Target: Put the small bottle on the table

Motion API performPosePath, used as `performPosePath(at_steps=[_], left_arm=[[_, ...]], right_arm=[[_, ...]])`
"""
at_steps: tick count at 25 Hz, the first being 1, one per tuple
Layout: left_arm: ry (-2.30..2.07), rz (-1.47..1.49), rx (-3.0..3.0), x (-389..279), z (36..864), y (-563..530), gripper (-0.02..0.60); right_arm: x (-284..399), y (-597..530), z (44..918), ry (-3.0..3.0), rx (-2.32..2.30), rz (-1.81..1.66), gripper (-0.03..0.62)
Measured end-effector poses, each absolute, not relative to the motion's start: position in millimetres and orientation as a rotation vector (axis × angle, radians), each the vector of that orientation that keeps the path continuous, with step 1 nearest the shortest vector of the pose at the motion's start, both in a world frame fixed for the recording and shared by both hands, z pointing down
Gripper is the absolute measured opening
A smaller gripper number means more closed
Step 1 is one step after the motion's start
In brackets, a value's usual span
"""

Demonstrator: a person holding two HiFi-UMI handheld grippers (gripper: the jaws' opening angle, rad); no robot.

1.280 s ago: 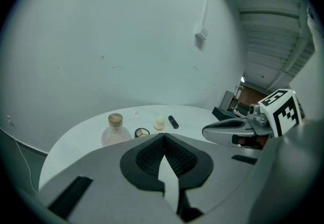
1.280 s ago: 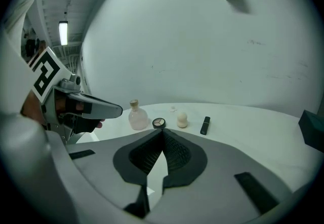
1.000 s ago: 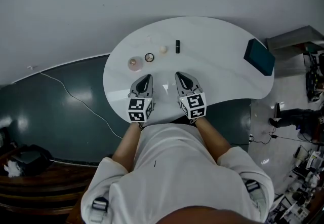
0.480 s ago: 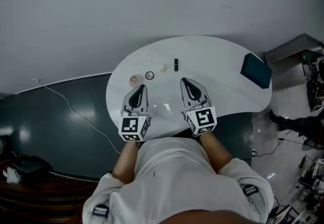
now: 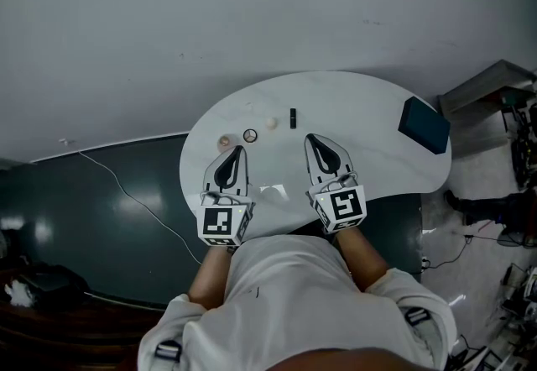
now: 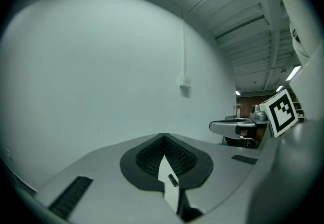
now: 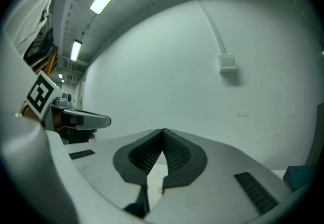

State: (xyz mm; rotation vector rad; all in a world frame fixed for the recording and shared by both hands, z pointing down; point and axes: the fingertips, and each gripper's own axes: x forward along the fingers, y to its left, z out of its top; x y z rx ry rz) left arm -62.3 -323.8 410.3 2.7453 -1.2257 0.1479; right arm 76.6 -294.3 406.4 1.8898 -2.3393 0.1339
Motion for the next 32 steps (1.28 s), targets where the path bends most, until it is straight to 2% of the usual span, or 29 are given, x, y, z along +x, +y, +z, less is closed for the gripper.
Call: performPosePath(at_steps=[32], left_arm=[[-1.279,0.157,2.707,-69.1,418.6,-328.3,0.012]], right_arm=[[69.1,-298.8,414.0,-2.352,1.826,0.143,-0.003]])
